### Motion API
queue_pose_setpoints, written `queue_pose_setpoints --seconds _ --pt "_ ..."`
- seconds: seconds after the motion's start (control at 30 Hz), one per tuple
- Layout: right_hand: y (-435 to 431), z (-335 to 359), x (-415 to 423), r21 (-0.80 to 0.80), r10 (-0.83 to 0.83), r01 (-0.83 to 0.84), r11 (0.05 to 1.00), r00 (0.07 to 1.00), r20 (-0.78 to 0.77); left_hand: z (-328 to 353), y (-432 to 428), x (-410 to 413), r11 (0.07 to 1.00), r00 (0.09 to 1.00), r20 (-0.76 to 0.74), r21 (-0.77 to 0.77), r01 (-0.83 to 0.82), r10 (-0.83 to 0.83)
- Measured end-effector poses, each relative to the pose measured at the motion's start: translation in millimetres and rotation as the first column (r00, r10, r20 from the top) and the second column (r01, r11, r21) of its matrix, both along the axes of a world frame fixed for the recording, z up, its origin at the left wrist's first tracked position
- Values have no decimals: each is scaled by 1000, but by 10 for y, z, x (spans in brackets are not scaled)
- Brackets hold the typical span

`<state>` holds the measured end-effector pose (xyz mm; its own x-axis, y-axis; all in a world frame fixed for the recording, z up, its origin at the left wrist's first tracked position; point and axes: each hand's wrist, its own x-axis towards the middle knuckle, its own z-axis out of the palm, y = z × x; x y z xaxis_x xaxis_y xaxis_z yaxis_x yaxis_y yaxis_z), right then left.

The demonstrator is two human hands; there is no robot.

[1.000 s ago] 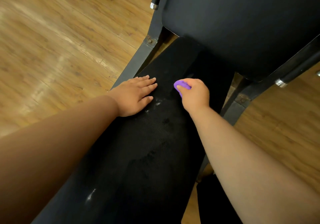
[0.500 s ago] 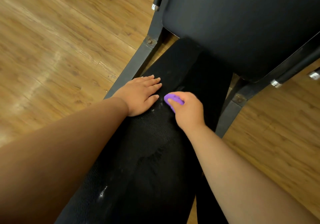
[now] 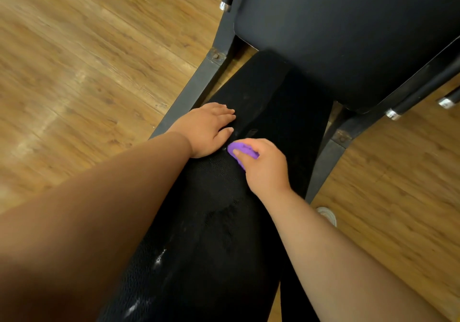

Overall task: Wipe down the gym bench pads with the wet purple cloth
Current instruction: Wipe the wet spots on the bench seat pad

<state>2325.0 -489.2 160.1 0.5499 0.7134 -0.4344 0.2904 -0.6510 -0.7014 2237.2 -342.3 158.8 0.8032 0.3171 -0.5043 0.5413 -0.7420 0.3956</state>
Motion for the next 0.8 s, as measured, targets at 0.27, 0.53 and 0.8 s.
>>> queue_pose_setpoints --seconds 0.27,0.53,0.8 --pt "233 4 105 -233 -147 156 960 988 53 254 -49 -248 994 985 -140 25 108 -103" --pt "-18 302 -76 -184 4 1 983 1000 27 450 -236 -555 992 975 -183 0 126 -124" --pt "-104 400 -335 -160 -12 14 987 1000 9 568 -277 -744 986 965 -204 -14 164 -163"
